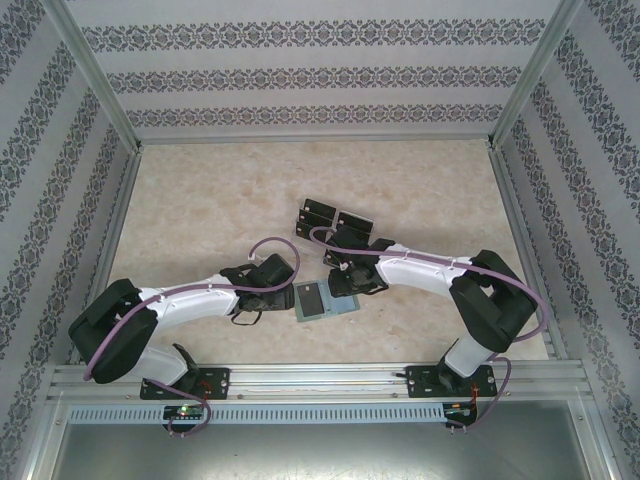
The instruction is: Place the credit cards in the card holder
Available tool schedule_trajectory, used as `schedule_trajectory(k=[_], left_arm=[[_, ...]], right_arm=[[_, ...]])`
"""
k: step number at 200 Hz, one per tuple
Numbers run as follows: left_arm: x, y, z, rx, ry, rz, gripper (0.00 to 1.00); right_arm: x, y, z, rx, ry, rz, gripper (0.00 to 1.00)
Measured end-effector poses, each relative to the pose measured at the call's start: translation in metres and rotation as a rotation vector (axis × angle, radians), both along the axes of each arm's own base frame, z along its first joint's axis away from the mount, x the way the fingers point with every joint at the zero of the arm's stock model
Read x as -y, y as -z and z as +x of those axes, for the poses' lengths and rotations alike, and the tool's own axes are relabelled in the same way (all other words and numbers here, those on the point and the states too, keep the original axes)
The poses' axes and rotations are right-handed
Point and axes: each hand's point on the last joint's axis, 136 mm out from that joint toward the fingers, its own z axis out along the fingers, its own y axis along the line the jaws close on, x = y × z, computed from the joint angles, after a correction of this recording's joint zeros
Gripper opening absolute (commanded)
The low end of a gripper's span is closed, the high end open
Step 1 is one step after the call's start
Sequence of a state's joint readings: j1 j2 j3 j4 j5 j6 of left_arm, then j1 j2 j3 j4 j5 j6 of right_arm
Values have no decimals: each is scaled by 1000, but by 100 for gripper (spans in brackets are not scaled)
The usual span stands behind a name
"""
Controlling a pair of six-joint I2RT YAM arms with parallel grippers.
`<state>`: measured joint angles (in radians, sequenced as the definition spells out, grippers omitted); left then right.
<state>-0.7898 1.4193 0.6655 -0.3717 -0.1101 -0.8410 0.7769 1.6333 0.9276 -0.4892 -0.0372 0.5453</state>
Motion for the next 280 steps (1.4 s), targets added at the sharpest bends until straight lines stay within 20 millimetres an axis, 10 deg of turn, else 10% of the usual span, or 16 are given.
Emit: schedule_trajectory(k=[280], left_arm=[[2, 1, 1, 9, 0, -11, 77]], right_arm=[[-30, 2, -14, -62, -59, 107, 45]])
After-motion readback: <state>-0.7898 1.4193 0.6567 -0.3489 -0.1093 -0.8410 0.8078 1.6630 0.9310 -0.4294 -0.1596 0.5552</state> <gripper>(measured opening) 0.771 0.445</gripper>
